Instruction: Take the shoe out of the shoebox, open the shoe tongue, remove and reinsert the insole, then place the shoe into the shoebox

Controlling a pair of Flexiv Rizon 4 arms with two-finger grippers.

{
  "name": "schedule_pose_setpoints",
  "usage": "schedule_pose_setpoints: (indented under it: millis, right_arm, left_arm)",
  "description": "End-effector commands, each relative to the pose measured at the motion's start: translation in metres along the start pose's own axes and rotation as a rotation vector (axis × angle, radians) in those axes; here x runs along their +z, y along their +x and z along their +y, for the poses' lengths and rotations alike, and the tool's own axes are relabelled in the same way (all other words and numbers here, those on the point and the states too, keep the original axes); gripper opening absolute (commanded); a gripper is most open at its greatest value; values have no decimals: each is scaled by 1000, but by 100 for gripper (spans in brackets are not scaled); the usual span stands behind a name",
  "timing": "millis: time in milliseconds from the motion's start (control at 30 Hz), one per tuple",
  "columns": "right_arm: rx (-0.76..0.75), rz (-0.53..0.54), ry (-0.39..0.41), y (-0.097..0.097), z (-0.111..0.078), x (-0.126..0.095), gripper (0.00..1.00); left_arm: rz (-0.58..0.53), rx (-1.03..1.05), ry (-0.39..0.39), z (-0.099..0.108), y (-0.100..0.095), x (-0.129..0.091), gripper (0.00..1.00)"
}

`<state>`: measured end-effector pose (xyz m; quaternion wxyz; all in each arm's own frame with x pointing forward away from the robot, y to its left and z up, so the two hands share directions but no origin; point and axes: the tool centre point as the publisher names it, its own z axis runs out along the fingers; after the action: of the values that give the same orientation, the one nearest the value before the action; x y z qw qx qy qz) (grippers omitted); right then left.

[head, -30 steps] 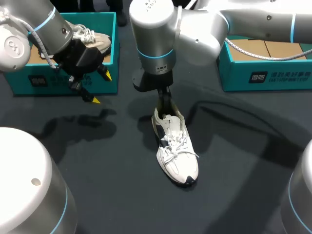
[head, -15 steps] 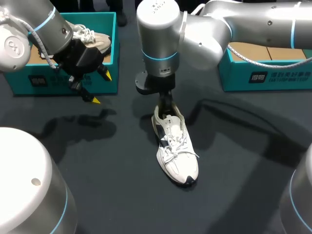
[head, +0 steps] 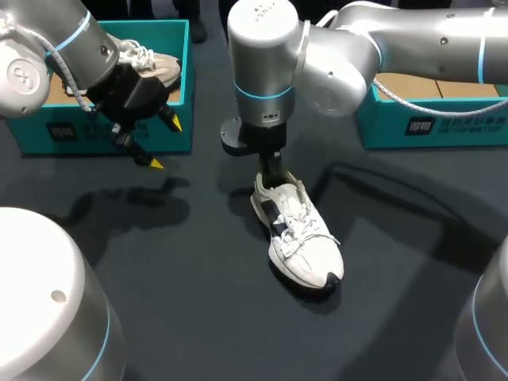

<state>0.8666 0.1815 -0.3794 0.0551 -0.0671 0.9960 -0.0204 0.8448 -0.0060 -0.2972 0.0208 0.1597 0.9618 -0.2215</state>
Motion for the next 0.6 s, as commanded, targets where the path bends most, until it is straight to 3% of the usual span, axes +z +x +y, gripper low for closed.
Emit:
schedule_pose_setpoints:
  millis: [33, 600]
  right_arm:
    - [29, -1, 16, 2, -10, -27, 0]
    - [161, -12, 77, -12, -68, -128, 0]
  left_arm:
    - [0, 0, -3, 0, 0, 0, 100]
    - [0, 0, -3, 0, 0, 0, 100]
